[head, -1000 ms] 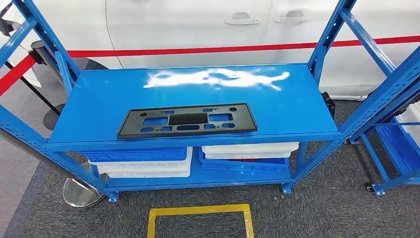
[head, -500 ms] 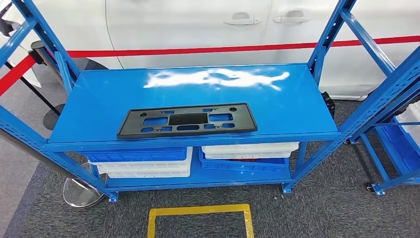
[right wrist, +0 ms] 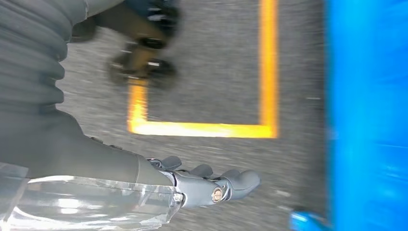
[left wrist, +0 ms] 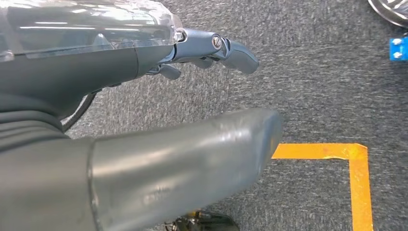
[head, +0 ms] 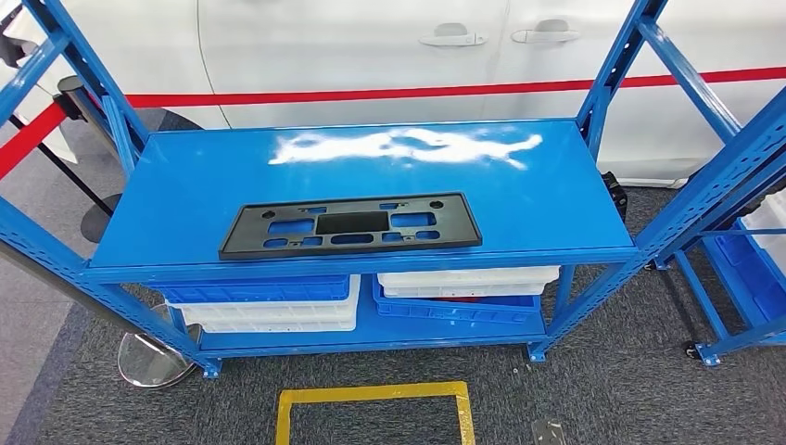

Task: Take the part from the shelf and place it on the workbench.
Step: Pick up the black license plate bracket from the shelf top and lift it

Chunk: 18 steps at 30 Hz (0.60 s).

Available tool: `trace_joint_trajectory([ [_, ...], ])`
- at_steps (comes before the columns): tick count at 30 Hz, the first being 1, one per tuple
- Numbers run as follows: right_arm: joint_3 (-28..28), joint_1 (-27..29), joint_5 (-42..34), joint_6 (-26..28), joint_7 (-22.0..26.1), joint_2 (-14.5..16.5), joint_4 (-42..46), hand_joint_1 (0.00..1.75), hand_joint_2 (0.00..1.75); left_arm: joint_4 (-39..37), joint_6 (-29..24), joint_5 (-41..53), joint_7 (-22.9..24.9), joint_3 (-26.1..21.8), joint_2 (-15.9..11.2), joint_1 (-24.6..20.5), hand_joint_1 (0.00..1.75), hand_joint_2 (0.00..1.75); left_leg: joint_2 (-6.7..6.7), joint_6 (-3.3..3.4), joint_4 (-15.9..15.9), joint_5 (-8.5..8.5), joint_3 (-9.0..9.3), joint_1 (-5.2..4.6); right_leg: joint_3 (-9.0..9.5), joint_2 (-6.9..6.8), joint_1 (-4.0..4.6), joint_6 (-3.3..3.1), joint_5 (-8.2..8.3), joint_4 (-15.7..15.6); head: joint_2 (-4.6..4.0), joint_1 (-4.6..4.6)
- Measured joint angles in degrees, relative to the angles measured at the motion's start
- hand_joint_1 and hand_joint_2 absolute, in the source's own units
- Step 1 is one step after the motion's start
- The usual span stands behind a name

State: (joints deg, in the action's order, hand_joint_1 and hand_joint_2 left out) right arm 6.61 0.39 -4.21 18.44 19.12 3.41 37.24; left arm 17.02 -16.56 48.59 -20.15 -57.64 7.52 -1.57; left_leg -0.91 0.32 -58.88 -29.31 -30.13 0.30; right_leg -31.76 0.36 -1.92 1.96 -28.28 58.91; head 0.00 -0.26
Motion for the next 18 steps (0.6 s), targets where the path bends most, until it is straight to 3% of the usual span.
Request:
trace_joint_trajectory([
  [11,-1.11,-0.05,5.71,-1.45,6.80,-0.48,21.06,0.00,1.75,-1.03,-1.53,7.40,-3.56,-5.34,0.31,-1.07,0.00,0.00,-0.01,0.14,-0.30,-0.04,-0.11,-0.19,-0.03,-0.01,-0.23,0.32,0.22,-0.17,0.00,-0.02],
  [15,0.59,-0.41,5.53,-3.69,7.53,-0.81,29.08,0.00,1.75,-1.34,-2.10,9.73,-4.30,-7.00,0.37,-1.44,0.00,0.00,-0.03,0.70,-0.59,-0.10,-0.37,-0.43,0.00,-0.01,-0.46,0.80,0.43,-0.37,0.00,-0.04],
  [18,2.38,-0.91,4.39,-6.01,7.71,-1.41,35.09,0.00,1.75,-1.63,-2.49,11.44,-4.75,-8.24,0.57,-1.77,0.00,0.00,-0.01,1.72,0.34,0.63,-0.11,-0.14,-0.08,-0.06,-0.48,1.44,0.34,-0.38,0.00,0.05],
])
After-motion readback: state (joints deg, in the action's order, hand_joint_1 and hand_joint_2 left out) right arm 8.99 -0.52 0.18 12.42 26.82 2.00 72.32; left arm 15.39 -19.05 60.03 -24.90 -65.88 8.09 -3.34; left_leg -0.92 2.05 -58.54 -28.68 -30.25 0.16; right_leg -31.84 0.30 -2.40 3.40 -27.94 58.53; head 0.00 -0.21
